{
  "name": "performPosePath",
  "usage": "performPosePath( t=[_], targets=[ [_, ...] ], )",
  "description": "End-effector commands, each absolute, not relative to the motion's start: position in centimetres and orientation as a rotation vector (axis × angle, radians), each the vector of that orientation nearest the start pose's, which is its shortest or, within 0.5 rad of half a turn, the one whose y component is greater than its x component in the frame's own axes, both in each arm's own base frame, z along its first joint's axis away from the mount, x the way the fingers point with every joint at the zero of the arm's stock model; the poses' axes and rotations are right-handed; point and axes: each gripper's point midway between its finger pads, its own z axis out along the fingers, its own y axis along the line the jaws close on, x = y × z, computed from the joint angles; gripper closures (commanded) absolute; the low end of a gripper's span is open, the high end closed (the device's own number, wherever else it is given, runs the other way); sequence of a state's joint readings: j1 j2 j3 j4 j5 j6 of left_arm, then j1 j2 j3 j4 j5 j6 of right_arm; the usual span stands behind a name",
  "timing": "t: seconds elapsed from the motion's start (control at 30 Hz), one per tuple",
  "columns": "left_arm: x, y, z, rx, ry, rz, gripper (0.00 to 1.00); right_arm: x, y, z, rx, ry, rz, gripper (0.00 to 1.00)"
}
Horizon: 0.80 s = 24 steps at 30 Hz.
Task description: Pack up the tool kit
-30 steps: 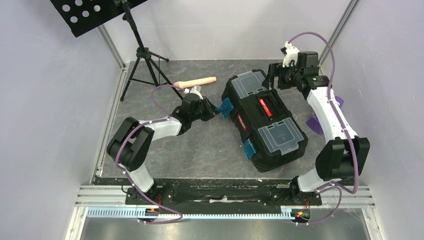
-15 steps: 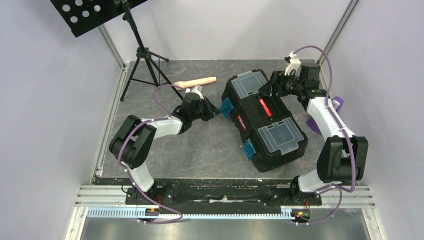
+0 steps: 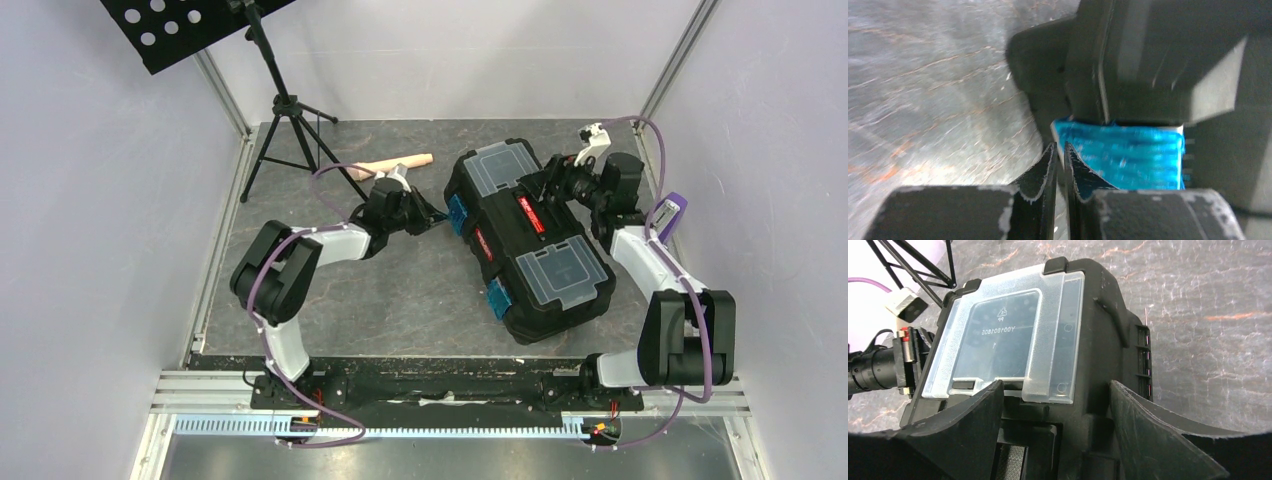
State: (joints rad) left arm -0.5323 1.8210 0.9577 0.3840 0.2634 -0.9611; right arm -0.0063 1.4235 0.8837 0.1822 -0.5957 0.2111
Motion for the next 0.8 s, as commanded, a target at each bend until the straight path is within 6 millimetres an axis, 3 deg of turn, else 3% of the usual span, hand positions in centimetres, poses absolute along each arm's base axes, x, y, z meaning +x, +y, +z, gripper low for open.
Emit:
performPosePath(
  t=[0.0, 0.17, 0.23, 0.3, 0.43, 0.57, 0.67, 0.77],
  targets=[
    [37.9, -36.6, 9.4, -0.231, 2.205, -1.238, 0.85, 23.9, 16.0, 1.9, -0.202, 2.619, 1.057, 0.37],
    [38.0, -38.4, 9.6, -0.21, 2.198, -1.264, 0.85, 22.2, 16.6, 1.0, -0.187, 2.63, 1.091, 0.38],
    [38.1, -38.6, 10.0, -0.217, 2.184, -1.271, 0.85, 22.8, 16.5, 1.2, -0.19, 2.612, 1.065, 0.38],
    [38.5, -37.9, 10.5, -0.235, 2.164, -1.242, 0.85, 24.8, 16.3, 2.4, -0.198, 2.562, 1.019, 0.38],
    [39.8, -34.8, 11.5, -0.276, 2.147, -1.155, 0.84, 31.4, 15.9, 7.9, -0.194, 2.395, 0.918, 0.34],
    [40.7, -30.5, 12.8, -0.336, 2.12, -1.062, 0.8, 37.0, 14.1, 14.3, -0.151, 2.232, 0.779, 0.23],
    [40.3, -27.3, 14.1, -0.344, 2.104, -0.936, 0.75, 39.3, 12.3, 19.7, -0.138, 2.108, 0.673, 0.15],
    [39.8, -23.9, 16.3, -0.339, 2.069, -0.809, 0.68, 39.8, 9.2, 24.3, -0.109, 2.016, 0.496, 0.06]
  ],
)
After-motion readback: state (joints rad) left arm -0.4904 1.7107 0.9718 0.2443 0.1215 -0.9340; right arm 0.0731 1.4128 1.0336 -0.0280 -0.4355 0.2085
